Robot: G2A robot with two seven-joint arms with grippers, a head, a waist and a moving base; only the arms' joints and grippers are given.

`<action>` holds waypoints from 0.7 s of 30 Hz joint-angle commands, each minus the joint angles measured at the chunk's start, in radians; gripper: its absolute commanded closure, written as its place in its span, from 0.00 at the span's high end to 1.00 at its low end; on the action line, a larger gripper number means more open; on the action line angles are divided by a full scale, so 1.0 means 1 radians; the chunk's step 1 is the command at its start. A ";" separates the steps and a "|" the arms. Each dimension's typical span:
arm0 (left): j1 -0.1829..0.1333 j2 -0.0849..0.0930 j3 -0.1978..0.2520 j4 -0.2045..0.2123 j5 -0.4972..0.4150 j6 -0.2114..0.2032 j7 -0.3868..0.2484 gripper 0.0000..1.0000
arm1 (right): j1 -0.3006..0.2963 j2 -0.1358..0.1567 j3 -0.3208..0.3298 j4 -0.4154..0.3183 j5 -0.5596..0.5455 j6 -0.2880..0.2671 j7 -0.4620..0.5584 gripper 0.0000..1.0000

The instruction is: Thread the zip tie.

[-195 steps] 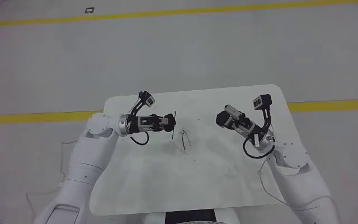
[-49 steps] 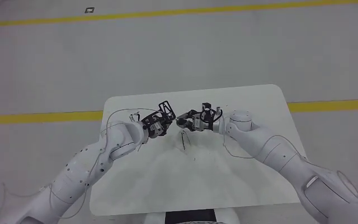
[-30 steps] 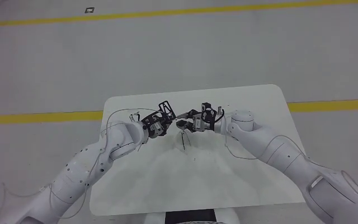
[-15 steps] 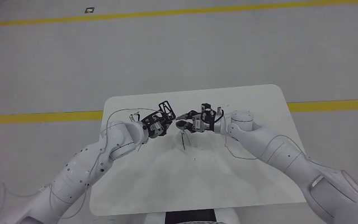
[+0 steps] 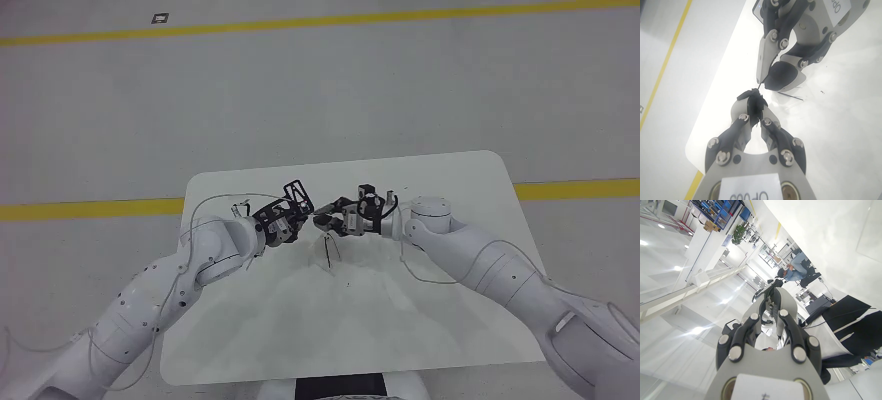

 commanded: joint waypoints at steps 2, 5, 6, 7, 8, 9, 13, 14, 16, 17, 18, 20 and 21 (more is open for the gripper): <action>0.000 0.000 0.000 0.000 0.000 0.000 0.000 0.00 | 0.000 -0.002 0.000 0.001 -0.003 0.000 0.000 0.01; 0.000 0.000 0.000 0.000 0.000 0.000 0.000 0.00 | -0.001 -0.004 0.000 0.003 -0.007 0.000 -0.004 0.00; 0.000 0.000 0.000 0.000 0.000 0.000 0.000 0.00 | -0.001 -0.005 0.000 0.003 -0.008 0.000 -0.005 0.00; 0.000 0.000 0.000 0.000 0.000 0.000 0.000 0.00 | -0.002 -0.005 0.001 0.003 -0.009 0.000 -0.006 0.00; 0.000 0.000 0.000 0.000 0.000 0.000 0.000 0.00 | -0.002 -0.005 0.002 0.004 -0.011 0.000 -0.007 0.00; 0.000 0.000 0.000 0.000 0.000 0.000 0.000 0.00 | -0.002 -0.006 0.003 0.004 -0.012 0.000 -0.008 0.00; 0.000 0.000 0.000 0.000 0.000 0.000 0.000 0.00 | -0.006 -0.006 0.012 0.003 -0.022 0.000 -0.012 0.00; 0.000 0.000 0.000 0.000 0.000 0.000 0.000 0.00 | -0.008 -0.006 0.015 0.003 -0.024 0.000 -0.014 0.00; 0.000 0.000 0.000 0.000 0.000 0.000 0.000 1.00 | -0.014 -0.006 0.025 0.002 -0.029 0.000 -0.018 0.00; 0.000 0.000 0.000 0.000 0.000 0.000 0.000 1.00 | -0.017 -0.006 0.030 0.001 -0.032 0.000 -0.019 0.00; 0.000 0.000 0.000 0.000 0.000 0.000 0.000 1.00 | -0.019 -0.006 0.037 0.000 -0.036 0.000 -0.022 0.00; 0.000 0.000 0.000 0.000 0.000 0.000 0.000 1.00 | -0.031 -0.005 0.054 -0.004 -0.052 -0.021 -0.017 0.00; 0.000 0.000 0.000 0.000 0.000 0.000 0.000 1.00 | -0.037 -0.005 0.061 -0.004 -0.056 -0.029 -0.010 0.00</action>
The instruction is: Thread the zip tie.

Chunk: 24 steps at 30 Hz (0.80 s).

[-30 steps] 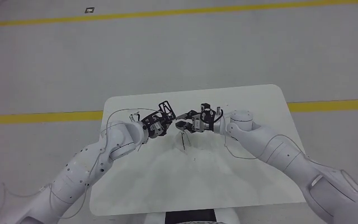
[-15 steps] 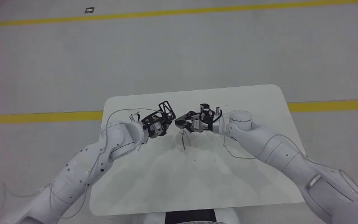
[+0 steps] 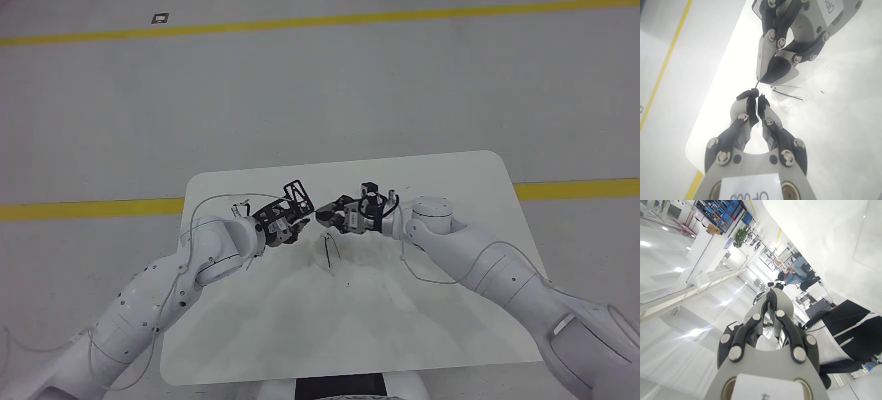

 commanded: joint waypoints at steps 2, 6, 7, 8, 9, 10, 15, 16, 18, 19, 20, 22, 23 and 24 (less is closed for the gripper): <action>0.000 0.000 0.000 0.000 0.000 0.000 0.000 1.00 | -0.020 0.002 0.026 0.002 -0.018 -0.038 0.018 0.00; 0.000 0.000 0.000 0.000 0.000 0.000 0.000 1.00 | -0.047 0.006 0.060 0.004 -0.046 -0.084 0.040 0.00; 0.003 -0.001 -0.001 0.003 0.000 0.005 0.011 1.00 | -0.052 0.007 0.067 0.005 -0.053 -0.087 0.043 0.00; 0.007 -0.001 -0.006 0.007 -0.009 0.010 0.024 1.00 | -0.058 0.009 0.077 0.007 -0.066 -0.095 0.047 0.00; 0.010 -0.001 -0.013 0.010 -0.030 0.012 0.036 1.00 | -0.063 0.010 0.085 0.007 -0.076 -0.103 0.050 0.00; 0.013 -0.001 -0.021 0.013 -0.049 0.009 0.044 1.00 | -0.068 0.012 0.093 0.007 -0.085 -0.110 0.052 0.00; 0.028 0.011 -0.077 0.025 -0.232 0.000 0.091 1.00 | -0.100 0.023 0.142 0.002 -0.160 -0.181 0.064 0.00; 0.031 0.015 -0.084 0.019 -0.255 0.000 0.098 1.00 | -0.107 0.025 0.152 -0.003 -0.168 -0.195 0.067 0.00; 0.037 0.024 -0.099 0.013 -0.330 0.000 0.120 1.00 | -0.122 0.030 0.172 -0.020 -0.196 -0.226 0.082 0.00; 0.040 0.028 -0.102 0.013 -0.371 0.000 0.121 1.00 | -0.126 0.032 0.179 -0.027 -0.221 -0.246 0.087 0.00; 0.038 0.033 -0.104 0.013 -0.407 0.000 0.116 1.00 | -0.132 0.035 0.185 -0.033 -0.245 -0.261 0.092 0.00; 0.030 0.044 -0.105 0.013 -0.448 0.000 0.098 1.00 | -0.146 0.038 0.201 -0.047 -0.273 -0.290 0.103 0.00; 0.025 0.049 -0.102 0.013 -0.436 0.000 0.087 1.00 | -0.153 0.038 0.209 -0.052 -0.281 -0.305 0.105 0.00; 0.023 0.053 -0.098 0.012 -0.430 0.000 0.084 1.00 | -0.159 0.039 0.215 -0.058 -0.287 -0.314 0.107 0.00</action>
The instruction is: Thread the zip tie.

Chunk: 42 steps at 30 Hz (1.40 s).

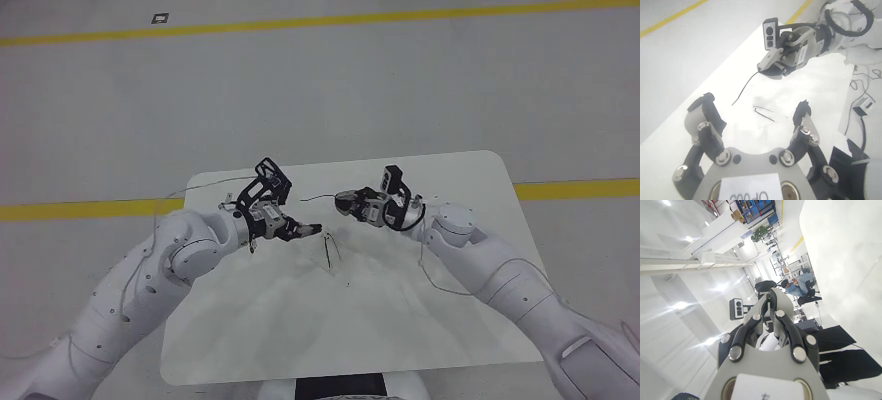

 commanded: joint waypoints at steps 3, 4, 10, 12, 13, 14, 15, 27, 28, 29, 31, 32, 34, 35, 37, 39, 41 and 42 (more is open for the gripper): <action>-0.005 0.013 0.021 -0.013 -0.004 0.000 0.016 1.00 | -0.020 0.000 0.017 -0.027 -0.031 -0.025 0.016 0.00; -0.008 0.015 0.027 -0.021 0.003 0.000 0.016 1.00 | -0.020 0.000 0.017 -0.027 -0.031 -0.025 0.016 0.00; -0.008 0.015 0.027 -0.021 0.003 0.000 0.016 1.00 | -0.020 0.000 0.017 -0.027 -0.031 -0.025 0.016 0.00; -0.008 0.015 0.027 -0.021 0.003 0.000 0.016 1.00 | -0.020 0.000 0.017 -0.027 -0.031 -0.025 0.016 0.00; -0.006 0.015 0.027 -0.017 -0.002 0.003 0.020 1.00 | -0.020 0.000 0.017 -0.027 -0.031 -0.025 0.016 0.00; 0.000 0.014 0.025 -0.006 -0.018 0.011 0.031 1.00 | -0.024 -0.001 0.019 -0.029 -0.035 -0.027 0.009 0.00; 0.005 0.013 0.015 0.012 -0.053 0.018 0.043 1.00 | -0.032 0.001 0.028 -0.034 -0.044 -0.034 0.006 0.00; 0.046 0.030 -0.084 0.069 -0.730 0.000 -0.074 1.00 | -0.091 0.021 0.133 -0.049 -0.145 -0.144 0.137 0.00; 0.047 0.028 -0.093 0.071 -0.794 0.000 -0.109 1.00 | -0.095 0.022 0.139 -0.048 -0.154 -0.150 0.146 0.00; 0.048 0.026 -0.105 0.079 -0.832 0.000 -0.121 1.00 | -0.097 0.022 0.143 -0.047 -0.159 -0.151 0.154 0.00; 0.055 0.020 -0.124 0.084 -0.900 0.000 -0.146 1.00 | -0.099 0.023 0.151 -0.044 -0.176 -0.154 0.165 0.00; 0.061 0.016 -0.138 0.089 -0.934 0.000 -0.164 1.00 | -0.100 0.023 0.155 -0.043 -0.188 -0.157 0.170 0.00; 0.071 0.006 -0.159 0.099 -0.986 0.000 -0.195 1.00 | -0.103 0.022 0.161 -0.044 -0.198 -0.162 0.173 0.00; 0.079 -0.001 -0.173 0.106 -1.015 0.000 -0.217 1.00 | -0.104 0.021 0.164 -0.044 -0.205 -0.168 0.175 0.00; 0.087 -0.011 -0.196 0.121 -1.043 0.000 -0.262 1.00 | -0.107 0.020 0.168 -0.044 -0.214 -0.179 0.180 0.00; 0.099 -0.026 -0.214 0.144 -1.085 0.000 -0.317 1.00 | -0.110 0.018 0.173 -0.046 -0.221 -0.197 0.188 0.00; 0.101 -0.039 -0.229 0.166 -1.113 0.000 -0.378 1.00 | -0.112 0.016 0.176 -0.045 -0.225 -0.208 0.196 0.00; 0.106 -0.049 -0.236 0.182 -1.134 0.000 -0.409 1.00 | -0.114 0.014 0.178 -0.044 -0.223 -0.210 0.198 0.00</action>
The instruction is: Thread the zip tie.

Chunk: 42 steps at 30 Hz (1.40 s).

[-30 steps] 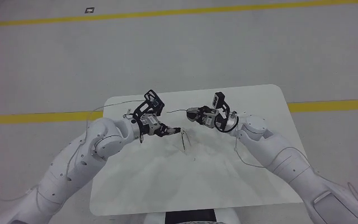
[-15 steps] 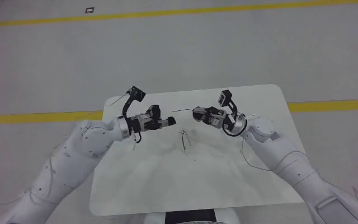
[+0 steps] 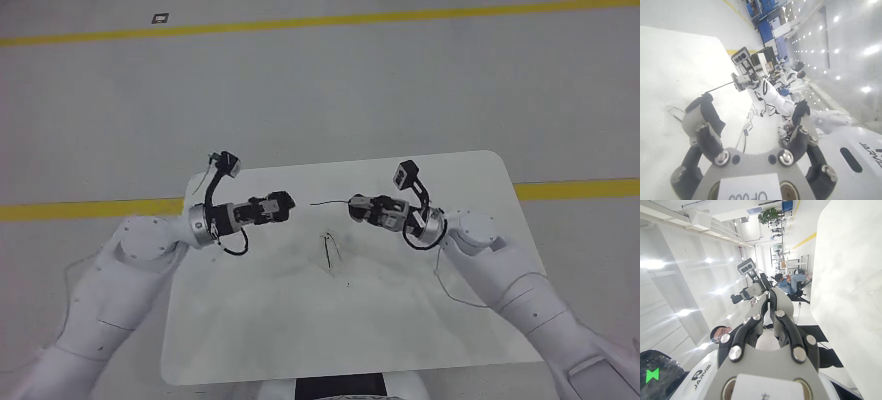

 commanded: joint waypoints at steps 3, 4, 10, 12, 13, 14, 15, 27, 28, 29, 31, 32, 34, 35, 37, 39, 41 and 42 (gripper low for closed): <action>0.012 -0.036 -0.028 0.052 -0.053 0.000 -0.105 1.00 | -0.005 -0.005 0.006 0.003 0.003 -0.007 0.007 0.00; 0.014 -0.045 -0.033 0.062 -0.062 0.000 -0.129 1.00 | -0.006 -0.007 0.008 0.003 0.005 -0.009 0.010 0.00; 0.032 -0.106 -0.079 0.136 -0.064 0.000 -0.232 1.00 | -0.013 -0.013 0.017 0.006 0.013 -0.022 0.041 0.00; 0.041 -0.126 -0.101 0.155 -0.096 0.000 -0.270 1.00 | -0.015 -0.015 0.020 0.008 0.009 -0.025 0.046 0.00; 0.046 -0.137 -0.114 0.165 -0.112 0.000 -0.292 1.00 | -0.016 -0.016 0.022 0.009 0.008 -0.027 0.047 0.00; 0.054 -0.153 -0.131 0.182 -0.141 0.000 -0.323 1.00 | -0.019 -0.017 0.024 0.010 0.008 -0.029 0.049 0.00; 0.058 -0.165 -0.144 0.193 -0.161 0.000 -0.352 1.00 | -0.020 -0.018 0.026 0.011 0.007 -0.031 0.051 0.00; 0.077 -0.310 -0.220 0.327 -0.257 0.000 -0.471 1.00 | -0.039 -0.026 0.050 0.012 0.004 -0.041 0.087 0.00; 0.077 -0.317 -0.220 0.330 -0.266 0.000 -0.471 1.00 | -0.041 -0.027 0.052 0.011 0.007 -0.041 0.093 0.00; 0.076 -0.323 -0.218 0.328 -0.272 0.000 -0.471 1.00 | -0.042 -0.027 0.053 0.012 0.010 -0.040 0.097 0.00; 0.072 -0.328 -0.214 0.304 -0.239 0.000 -0.471 1.00 | -0.045 -0.029 0.051 0.009 0.005 -0.033 0.114 0.00; 0.072 -0.328 -0.214 0.304 -0.239 0.000 -0.471 1.00 | -0.045 -0.029 0.051 0.009 0.005 -0.033 0.114 0.00; 0.072 -0.328 -0.214 0.304 -0.239 0.000 -0.471 1.00 | -0.045 -0.029 0.051 0.009 0.005 -0.033 0.114 0.00; 0.072 -0.328 -0.214 0.304 -0.239 0.000 -0.471 1.00 | -0.045 -0.029 0.051 0.009 0.005 -0.033 0.114 0.00; 0.072 -0.328 -0.214 0.304 -0.239 0.000 -0.471 1.00 | -0.045 -0.029 0.051 0.009 0.005 -0.033 0.114 0.00; 0.072 -0.328 -0.214 0.304 -0.239 0.000 -0.471 1.00 | -0.045 -0.029 0.051 0.009 0.005 -0.033 0.114 0.00; 0.073 -0.328 -0.213 0.301 -0.238 0.001 -0.466 1.00 | -0.045 -0.029 0.051 0.009 0.005 -0.033 0.114 0.00; 0.075 -0.327 -0.208 0.295 -0.231 0.011 -0.456 1.00 | -0.046 -0.029 0.051 0.008 0.004 -0.032 0.109 0.00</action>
